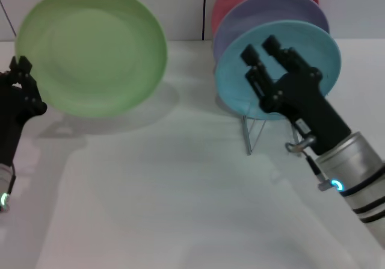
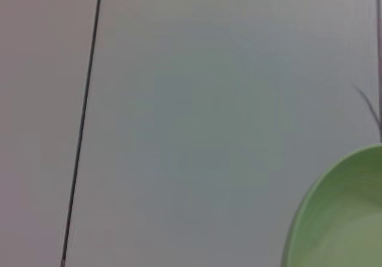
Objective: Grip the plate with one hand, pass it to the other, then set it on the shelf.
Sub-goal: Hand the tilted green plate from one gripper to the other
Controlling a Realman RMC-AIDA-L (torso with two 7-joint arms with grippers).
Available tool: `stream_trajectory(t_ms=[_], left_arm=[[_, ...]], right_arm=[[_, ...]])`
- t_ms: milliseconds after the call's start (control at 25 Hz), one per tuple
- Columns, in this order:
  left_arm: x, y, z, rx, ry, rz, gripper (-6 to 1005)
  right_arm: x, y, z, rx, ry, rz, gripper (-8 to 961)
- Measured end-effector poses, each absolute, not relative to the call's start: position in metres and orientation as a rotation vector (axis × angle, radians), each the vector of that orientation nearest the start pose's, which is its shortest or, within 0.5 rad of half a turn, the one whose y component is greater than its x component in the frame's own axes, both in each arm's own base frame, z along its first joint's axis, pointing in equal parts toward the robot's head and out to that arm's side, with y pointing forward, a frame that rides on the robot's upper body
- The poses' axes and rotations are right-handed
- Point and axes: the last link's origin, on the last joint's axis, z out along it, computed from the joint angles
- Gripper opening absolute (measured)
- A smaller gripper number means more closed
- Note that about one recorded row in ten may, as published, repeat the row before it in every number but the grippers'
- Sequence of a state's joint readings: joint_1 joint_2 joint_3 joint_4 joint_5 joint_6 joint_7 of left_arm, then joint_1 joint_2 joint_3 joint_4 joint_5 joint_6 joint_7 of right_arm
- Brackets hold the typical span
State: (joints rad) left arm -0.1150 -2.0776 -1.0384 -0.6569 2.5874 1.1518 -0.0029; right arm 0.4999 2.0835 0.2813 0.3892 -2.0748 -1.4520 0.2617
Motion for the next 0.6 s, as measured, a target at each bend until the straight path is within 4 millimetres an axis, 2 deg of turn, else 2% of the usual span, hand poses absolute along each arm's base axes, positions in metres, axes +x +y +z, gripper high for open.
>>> stream_trajectory(t_ms=[200, 600], left_arm=[[-0.282, 0.279, -0.022, -1.525, -0.445, -0.882, 36], [-0.275, 0.268, -0.037, -1.553, -0.419, -0.856, 36]], right_arm=[[0.204, 0.301, -0.082, -1.924, 0.448, 1.255, 445], [0.203, 0.306, -0.098, -1.990, 0.499, 1.163, 445]])
